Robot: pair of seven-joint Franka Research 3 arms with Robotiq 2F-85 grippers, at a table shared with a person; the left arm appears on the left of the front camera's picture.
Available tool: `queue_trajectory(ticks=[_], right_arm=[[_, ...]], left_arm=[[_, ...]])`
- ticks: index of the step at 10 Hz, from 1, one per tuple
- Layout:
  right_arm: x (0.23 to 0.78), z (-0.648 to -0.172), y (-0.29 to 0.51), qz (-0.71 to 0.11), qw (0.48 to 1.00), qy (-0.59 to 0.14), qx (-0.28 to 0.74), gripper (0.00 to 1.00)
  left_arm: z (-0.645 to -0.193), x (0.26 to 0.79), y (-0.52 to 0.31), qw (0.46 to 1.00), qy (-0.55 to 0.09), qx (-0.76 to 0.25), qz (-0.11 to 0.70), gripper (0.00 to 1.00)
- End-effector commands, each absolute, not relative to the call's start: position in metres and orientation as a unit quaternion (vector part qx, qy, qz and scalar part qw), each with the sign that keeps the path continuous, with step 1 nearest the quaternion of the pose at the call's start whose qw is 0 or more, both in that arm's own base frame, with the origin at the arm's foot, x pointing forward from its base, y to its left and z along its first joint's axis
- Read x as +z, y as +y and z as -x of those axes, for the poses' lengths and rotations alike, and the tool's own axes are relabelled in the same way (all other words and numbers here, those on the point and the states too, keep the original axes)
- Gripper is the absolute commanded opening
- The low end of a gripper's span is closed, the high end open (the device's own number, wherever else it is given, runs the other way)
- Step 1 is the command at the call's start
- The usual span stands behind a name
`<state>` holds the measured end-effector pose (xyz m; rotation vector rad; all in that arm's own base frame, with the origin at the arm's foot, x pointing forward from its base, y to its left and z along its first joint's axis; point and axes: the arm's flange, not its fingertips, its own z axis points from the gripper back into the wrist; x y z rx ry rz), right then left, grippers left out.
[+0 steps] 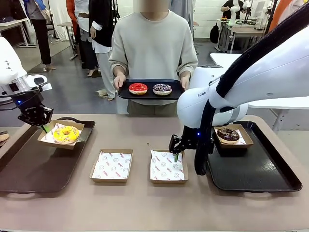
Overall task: Individually package the donuts and arrange them on the tray.
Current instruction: Place the picked Paper togo box on the Handle tray while simultaneously picking up another Paper togo box from the table with the other hand.
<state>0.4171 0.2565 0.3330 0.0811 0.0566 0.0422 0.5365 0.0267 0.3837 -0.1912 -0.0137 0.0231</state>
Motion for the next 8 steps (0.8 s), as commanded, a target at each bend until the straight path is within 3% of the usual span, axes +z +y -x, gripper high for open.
queue_trajectory(ticks=[1,8], right_arm=[[0.328,-0.414,0.263,-0.02,1.0,0.018,0.016,1.0],[0.329,-0.411,0.261,-0.016,1.0,0.015,0.018,1.0]], left_arm=[[-0.548,0.381,0.028,0.994,-0.019,0.004,0.105,0.01],[-0.56,0.375,0.03,0.999,-0.031,0.028,0.026,0.01]])
